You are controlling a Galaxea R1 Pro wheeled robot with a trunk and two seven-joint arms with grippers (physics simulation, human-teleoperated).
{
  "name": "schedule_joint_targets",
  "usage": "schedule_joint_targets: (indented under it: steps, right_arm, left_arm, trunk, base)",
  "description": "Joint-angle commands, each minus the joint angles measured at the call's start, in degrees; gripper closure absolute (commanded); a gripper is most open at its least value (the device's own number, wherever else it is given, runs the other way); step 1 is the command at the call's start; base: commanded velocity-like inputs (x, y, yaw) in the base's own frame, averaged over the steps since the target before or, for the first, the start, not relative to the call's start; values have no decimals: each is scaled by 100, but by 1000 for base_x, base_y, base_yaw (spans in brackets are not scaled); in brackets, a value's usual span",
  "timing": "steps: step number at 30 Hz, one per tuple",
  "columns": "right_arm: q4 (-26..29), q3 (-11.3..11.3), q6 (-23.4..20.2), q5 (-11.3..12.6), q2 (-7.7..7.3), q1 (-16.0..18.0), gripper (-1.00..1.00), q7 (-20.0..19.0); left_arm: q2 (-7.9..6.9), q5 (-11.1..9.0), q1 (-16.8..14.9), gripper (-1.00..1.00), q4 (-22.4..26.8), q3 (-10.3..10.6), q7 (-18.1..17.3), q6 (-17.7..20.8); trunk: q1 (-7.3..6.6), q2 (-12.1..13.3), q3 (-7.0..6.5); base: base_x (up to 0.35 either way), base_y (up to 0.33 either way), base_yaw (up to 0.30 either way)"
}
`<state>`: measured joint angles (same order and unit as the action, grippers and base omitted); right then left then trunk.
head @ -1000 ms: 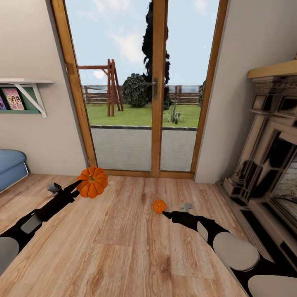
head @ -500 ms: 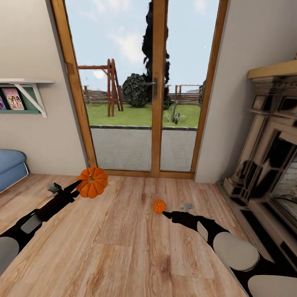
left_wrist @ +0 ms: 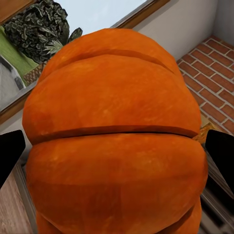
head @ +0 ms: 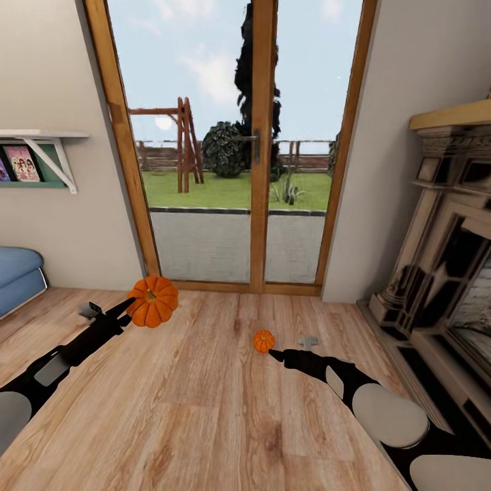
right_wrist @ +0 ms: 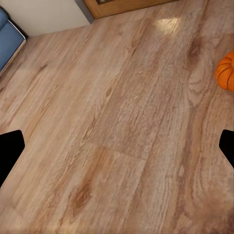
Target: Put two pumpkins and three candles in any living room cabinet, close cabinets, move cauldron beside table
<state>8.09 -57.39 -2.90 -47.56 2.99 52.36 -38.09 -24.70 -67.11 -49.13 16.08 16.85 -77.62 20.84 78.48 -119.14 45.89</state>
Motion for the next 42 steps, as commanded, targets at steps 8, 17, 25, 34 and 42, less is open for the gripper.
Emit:
schedule_joint_targets:
  steps: [8, 17, 25, 34, 42]
  right_arm:
    - [0, 0, 0, 1, 8, 2, -100, 92]
    - [0, 0, 0, 1, 8, 0, -100, 108]
    - [0, 0, 0, 0, 8, 0, -100, 109]
    - [0, 0, 0, 1, 9, 2, -100, 109]
    - [0, 0, 0, 1, 4, 0, -100, 109]
  left_arm:
    - [0, 2, 0, 100, 0, -6, 1, -1]
    - [0, 4, 0, 100, 0, -4, 1, -1]
    - [0, 3, 0, 100, 0, -4, 1, -1]
    - [0, 1, 0, 100, 0, -6, 1, -1]
    - [0, 3, 0, 100, 0, -6, 1, -1]
  trunk:
    - [0, 0, 0]
    - [0, 0, 0]
    - [0, 0, 0]
    - [0, 0, 0]
    - [0, 0, 0]
  base:
    - [0, 0, 0]
    - [0, 0, 0]
    - [0, 0, 0]
    - [0, 0, 0]
    - [0, 0, 0]
